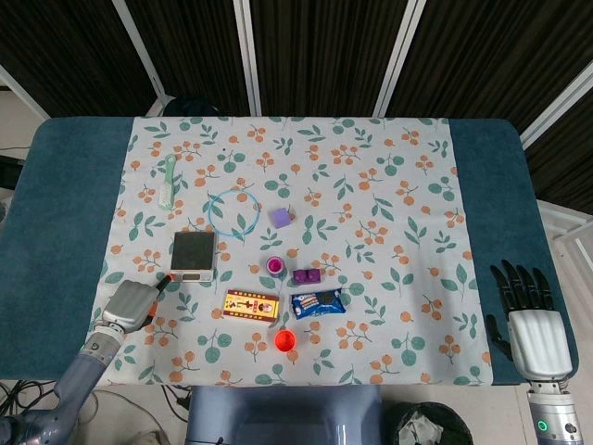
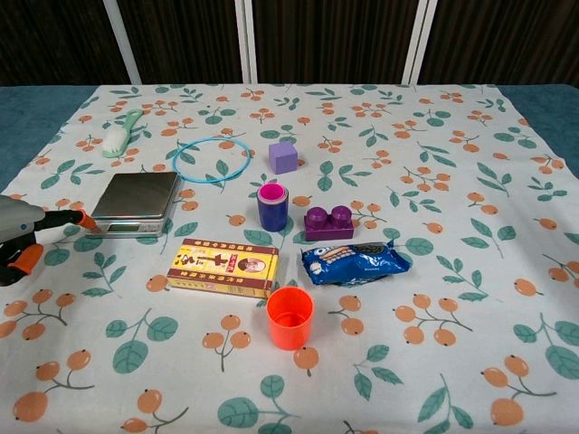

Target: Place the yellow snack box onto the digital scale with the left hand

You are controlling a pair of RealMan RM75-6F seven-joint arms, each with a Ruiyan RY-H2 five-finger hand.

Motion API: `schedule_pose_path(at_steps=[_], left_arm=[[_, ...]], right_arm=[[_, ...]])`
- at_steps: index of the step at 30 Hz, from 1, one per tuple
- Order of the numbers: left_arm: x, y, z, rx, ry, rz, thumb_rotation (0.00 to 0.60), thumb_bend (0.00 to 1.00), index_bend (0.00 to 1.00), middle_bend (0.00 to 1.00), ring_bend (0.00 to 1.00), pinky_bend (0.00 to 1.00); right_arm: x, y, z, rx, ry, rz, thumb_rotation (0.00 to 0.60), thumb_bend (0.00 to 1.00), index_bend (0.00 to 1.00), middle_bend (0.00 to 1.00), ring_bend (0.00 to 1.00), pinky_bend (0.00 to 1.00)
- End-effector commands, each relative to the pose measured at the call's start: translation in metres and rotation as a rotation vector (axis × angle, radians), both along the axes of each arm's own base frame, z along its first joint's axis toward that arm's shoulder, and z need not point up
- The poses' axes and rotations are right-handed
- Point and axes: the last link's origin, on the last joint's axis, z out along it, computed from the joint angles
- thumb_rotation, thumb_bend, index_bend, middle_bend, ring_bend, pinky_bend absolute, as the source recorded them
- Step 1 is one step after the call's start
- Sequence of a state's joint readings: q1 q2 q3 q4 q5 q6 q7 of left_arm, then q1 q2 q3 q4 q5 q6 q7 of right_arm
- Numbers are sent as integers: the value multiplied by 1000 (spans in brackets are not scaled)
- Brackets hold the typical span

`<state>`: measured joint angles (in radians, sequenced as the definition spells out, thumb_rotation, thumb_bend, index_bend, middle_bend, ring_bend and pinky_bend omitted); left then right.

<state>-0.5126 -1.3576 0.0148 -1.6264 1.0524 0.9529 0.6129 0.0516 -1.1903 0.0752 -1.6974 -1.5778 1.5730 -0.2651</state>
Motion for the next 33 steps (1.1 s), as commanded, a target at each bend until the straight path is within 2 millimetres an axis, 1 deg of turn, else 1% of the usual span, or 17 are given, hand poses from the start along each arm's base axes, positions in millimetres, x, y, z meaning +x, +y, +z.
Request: schedule_pose_path(at_steps=[1,9,20,23,26,29,30,32,33], left_arm=[[0,1,0,3,4,2,600,765,121,833,700,727],[-3,1,-1,-2,20,9,600,765,130,834,700,727],[-1,2,-1,-2,31,2,600,765,149,830,700,727],[10,3,8,38,3,-27,600,762,149,828,700,727],[30,5,31,148,-56,-88,600,747,147,812,692,726],[43,1,55,243,-89,-126,600,711,138,733,660,705],[46,0,61,261,-97,-129,600,674,135,683,628,685],[49,-1,69,278,-111,-129,600,564,132,575,528,614],[51,-2,74,287,-128,-123,600,478,128,494,445,536]], right_arm=[[0,0,0,0,-1,-2,600,513,34,67,57,14],[0,0,0,-1,-1,-1,600,513,34,67,58,14],[0,0,0,-2,-2,1,600,514,34,67,58,14],[0,0,0,-4,-3,1,600,513,34,67,58,14],[0,0,0,-2,-3,1,600,513,34,67,58,14],[0,0,-1,2,-1,0,600,513,34,67,58,14],[0,0,-1,3,-2,1,600,513,34,67,58,14],[0,0,-1,2,-2,3,600,513,34,67,58,14],[0,0,-1,0,-3,4,600,513,34,67,58,14]])
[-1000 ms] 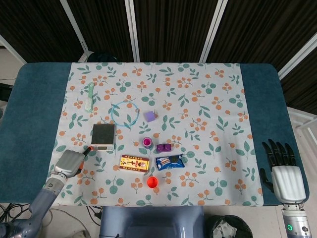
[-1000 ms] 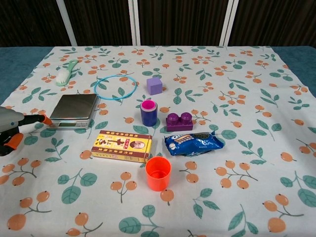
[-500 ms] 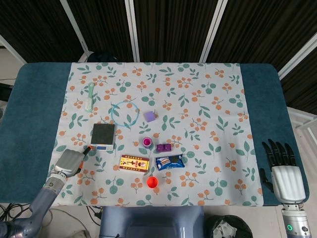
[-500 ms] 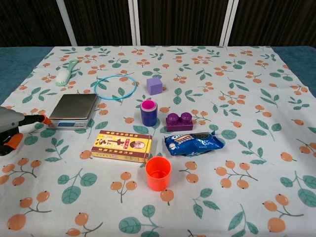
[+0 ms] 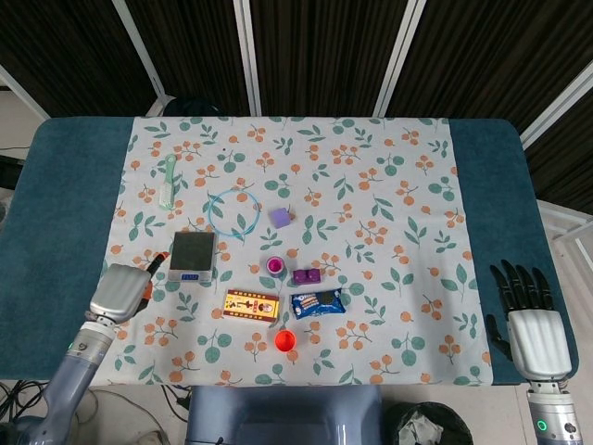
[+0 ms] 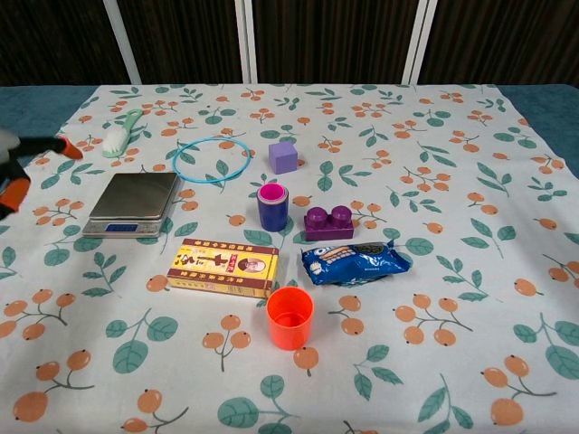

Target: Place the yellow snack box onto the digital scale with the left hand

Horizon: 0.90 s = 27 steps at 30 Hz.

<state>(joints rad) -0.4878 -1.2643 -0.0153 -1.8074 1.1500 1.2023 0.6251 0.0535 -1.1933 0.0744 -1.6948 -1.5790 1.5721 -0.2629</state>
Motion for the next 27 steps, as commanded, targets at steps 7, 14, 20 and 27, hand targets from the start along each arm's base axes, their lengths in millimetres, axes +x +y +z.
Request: schedule_pose_path(at_steps=[7,14,20,27], left_arm=[[6,-8,35,46,-148,21,600,62,29,75,8,111],[27,-6,14,-43,-190,-69,600,34,27,90,0,76],[59,-2,-9,-110,-143,-142,600,34,36,99,0,76],[96,-7,-54,-191,-98,-155,600,34,65,161,27,93]], right_arm=[[0,1,2,-10,-3,0,600,513,33,67,58,14],[1,1,0,-2,0,2,600,513,34,67,58,14],[1,0,1,-5,2,2,600,513,34,67,58,14],[0,0,1,-2,0,1,600,513,34,67,58,14]])
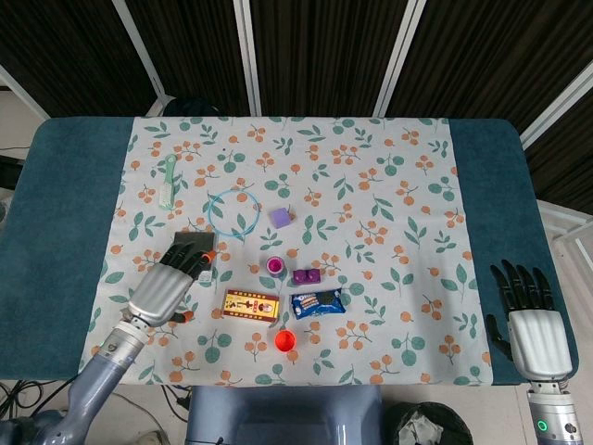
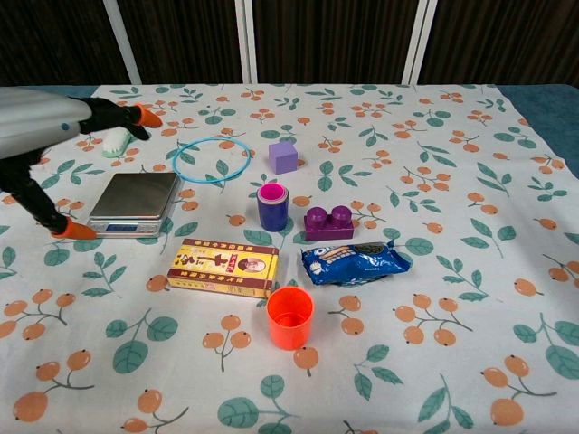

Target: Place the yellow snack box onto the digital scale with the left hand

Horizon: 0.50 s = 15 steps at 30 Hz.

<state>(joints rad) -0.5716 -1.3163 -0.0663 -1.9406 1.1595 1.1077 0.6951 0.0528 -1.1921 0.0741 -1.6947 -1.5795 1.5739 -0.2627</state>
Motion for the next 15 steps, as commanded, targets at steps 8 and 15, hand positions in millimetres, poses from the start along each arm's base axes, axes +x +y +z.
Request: schedule_pose_path(at_steps=[8,15], left_arm=[[43,-12,-67,-87,96,1,600,34,74,205,72,138],[53,-13,-87,-90,114,8,600,36,96,215,74,142]], right_arm=[[0,0,3,-7,-7,1,600,513,34,67,58,13],[-1,0,4,-9,-11,-3,600,513,34,67,58,14]])
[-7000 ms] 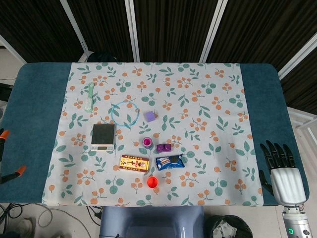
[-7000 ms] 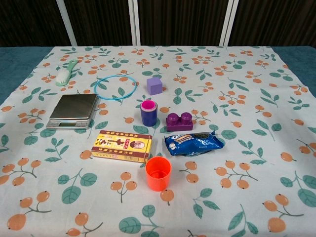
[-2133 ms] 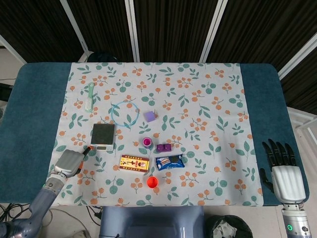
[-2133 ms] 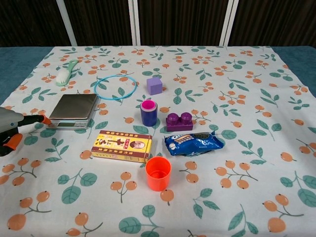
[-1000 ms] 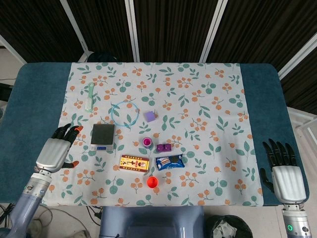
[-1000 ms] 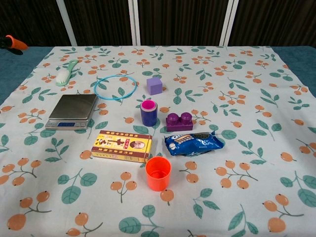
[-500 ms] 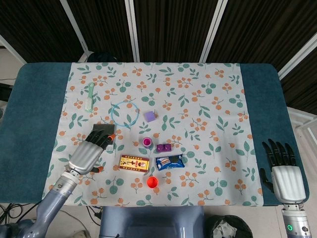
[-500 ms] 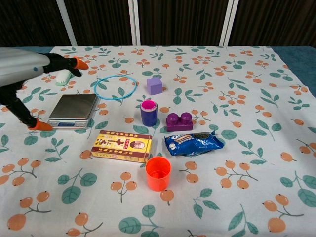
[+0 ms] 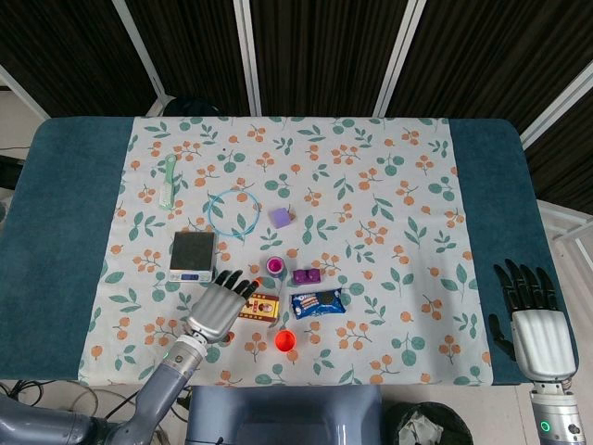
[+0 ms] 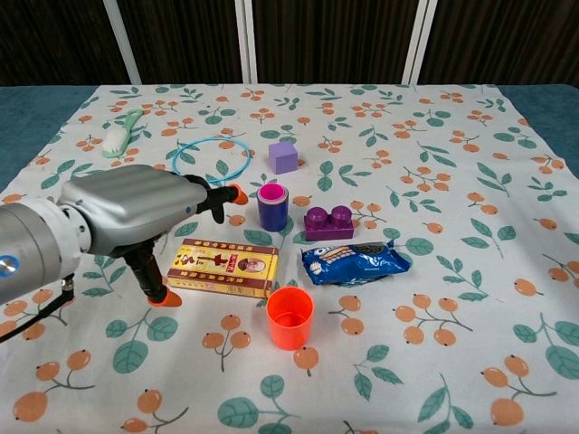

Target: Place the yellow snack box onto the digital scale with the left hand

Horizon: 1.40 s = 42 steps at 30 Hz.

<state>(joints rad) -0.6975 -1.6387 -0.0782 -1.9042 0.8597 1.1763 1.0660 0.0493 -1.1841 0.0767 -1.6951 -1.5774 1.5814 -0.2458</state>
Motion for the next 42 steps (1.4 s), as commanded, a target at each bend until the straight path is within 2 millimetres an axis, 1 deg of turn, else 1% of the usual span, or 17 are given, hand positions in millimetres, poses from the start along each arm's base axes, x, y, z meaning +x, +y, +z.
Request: schedule_pose_path(at_steps=[1,6,13,17,23,32,34,37,40,42], left_arm=[[4,3,-8,6,11,4,600,38,100,216,74,142],[9,8,-16,22,20,3,600,47,120,223,74,141],[9,11,-25,33,50,1,600,84,197,290,101,152],[7,13,-29,30,71,2,600,109,220,317,129,177],[5,16,-33,36,87,-3,600,173,262,357,160,205],[1,20,-36,45,122,-28,600,321,388,483,274,302],[1,21,-36,50,126,-34,600,339,412,501,285,307],[3,23,-31,64,119,-44,600,345,419,504,288,308],[9,26,-19,95,82,-53,600,345,418,503,288,308],[11,29,-7,127,60,-59,600,345,418,502,288,308]], right_arm=[[-1,0,0,0,-1,-2,600,513,34,67,58,14],[-1,-1,0,0,-1,-4,600,513,34,67,58,14],[-1,-1,0,2,-1,-5,600,513,34,67,58,14],[-2,-1,1,0,-2,-5,600,513,34,67,58,14],[-2,-1,1,-2,-3,-6,600,514,34,67,58,14],[-2,-1,2,-2,-3,-8,600,513,34,67,58,14],[-3,-1,2,-4,-3,-8,600,514,34,67,58,14],[-3,-1,3,-7,-4,-9,600,514,34,67,58,14],[-3,-1,3,-8,-4,-8,600,513,34,67,58,14],[-3,-1,4,-11,-4,-9,600,513,34,67,58,14]])
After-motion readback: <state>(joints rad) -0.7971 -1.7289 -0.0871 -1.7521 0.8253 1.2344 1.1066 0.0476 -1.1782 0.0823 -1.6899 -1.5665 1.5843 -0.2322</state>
